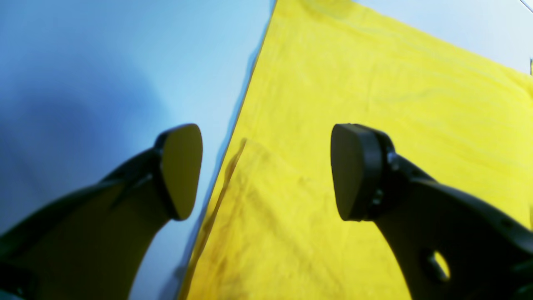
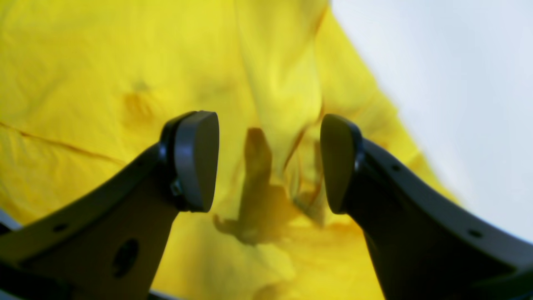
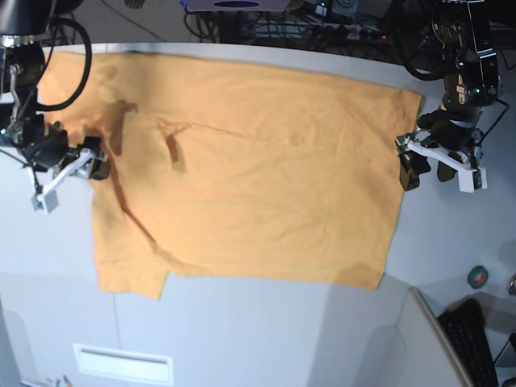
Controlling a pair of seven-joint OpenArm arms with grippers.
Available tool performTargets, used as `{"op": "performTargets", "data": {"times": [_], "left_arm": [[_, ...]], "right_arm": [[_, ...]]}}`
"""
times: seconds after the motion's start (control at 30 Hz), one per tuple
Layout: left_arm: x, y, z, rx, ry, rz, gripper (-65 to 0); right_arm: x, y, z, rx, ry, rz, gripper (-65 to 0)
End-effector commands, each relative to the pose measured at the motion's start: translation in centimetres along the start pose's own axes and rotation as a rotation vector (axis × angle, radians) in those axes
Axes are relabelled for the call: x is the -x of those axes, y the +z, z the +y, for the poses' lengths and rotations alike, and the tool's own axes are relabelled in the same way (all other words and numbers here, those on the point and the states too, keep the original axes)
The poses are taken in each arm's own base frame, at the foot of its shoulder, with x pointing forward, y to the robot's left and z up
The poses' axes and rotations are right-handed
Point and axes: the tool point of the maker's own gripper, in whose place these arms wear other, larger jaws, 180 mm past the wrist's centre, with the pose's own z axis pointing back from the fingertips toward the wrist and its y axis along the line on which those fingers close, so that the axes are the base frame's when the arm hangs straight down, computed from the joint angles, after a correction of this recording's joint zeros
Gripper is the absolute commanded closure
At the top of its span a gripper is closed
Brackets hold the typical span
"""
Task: Layout the t-shirt on the table in an organized manner, then fold the t-shirt properly
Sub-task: 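Grasp the shirt sides with both grippers and drag them inward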
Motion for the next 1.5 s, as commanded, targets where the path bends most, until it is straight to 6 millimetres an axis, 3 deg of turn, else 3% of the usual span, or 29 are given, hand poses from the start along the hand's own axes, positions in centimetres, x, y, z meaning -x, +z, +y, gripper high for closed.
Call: {"op": "performTargets", "data": {"times": [0.0, 0.1, 0.2, 0.37, 0.5, 0.67, 0.77, 1.0, 1.17, 1.3, 1.4, 1.47], "left_arm": [[-1.4, 0.1, -0.1, 0.010, -0.010, -0.044, -45.4], [-1.4, 0.1, 0.0, 0.009, -0.011, -0.043, -45.4], [-1.3, 0.2, 0.0, 0.008, -0.010, -0.041, -45.4], [-0.6, 0.0, 0.4, 0.000, -0.002, -0.022, -45.4], [0.3, 0.2, 0.8, -0.008, -0.001, 0.000, -45.4], [0.9, 0.3, 1.0, -0.012, 0.000, 0.013, -45.4], [0.9, 0.3, 1.0, -0.012, 0.000, 0.013, -45.4], [0.5, 0.2, 0.9, -0.010, 0.000, 0.004, -45.4], [0.5, 0.2, 0.9, -0.010, 0.000, 0.004, -45.4], [0.5, 0.2, 0.9, -0.010, 0.000, 0.004, -45.4], [0.5, 0.2, 0.9, -0.010, 0.000, 0.004, -45.4], [0.6, 0.2, 0.9, -0.011, 0.000, 0.007, -45.4]], "right_arm": [[-4.1, 1.0, -0.6, 0.008, -0.001, -0.113, -36.8], [-8.7, 0.8, -2.2, 0.020, -0.072, -0.190, -36.9], [-10.8, -1.7, -3.1, 0.000, -0.162, -0.160, -37.4], [-11.0, -6.1, -3.5, -0.042, -0.343, -0.067, -39.6], [-10.6, -7.5, -3.4, -0.048, -0.402, -0.057, -42.9], [-10.2, -7.7, -2.9, -0.059, -0.402, -0.036, -42.6], [-10.7, -7.4, -0.5, -0.138, -0.311, -0.020, -42.2], [-12.0, -4.8, 3.6, -0.204, -0.118, -0.057, -24.9], [-11.9, -3.6, 4.9, -0.211, -0.060, -0.060, -23.3], [-12.6, -3.3, 4.2, -0.184, -0.090, -0.098, -23.4], [-13.6, -3.0, 1.3, -0.098, -0.181, -0.151, -24.5], [-12.5, -4.0, -0.1, -0.063, -0.254, -0.129, -31.8]]}}
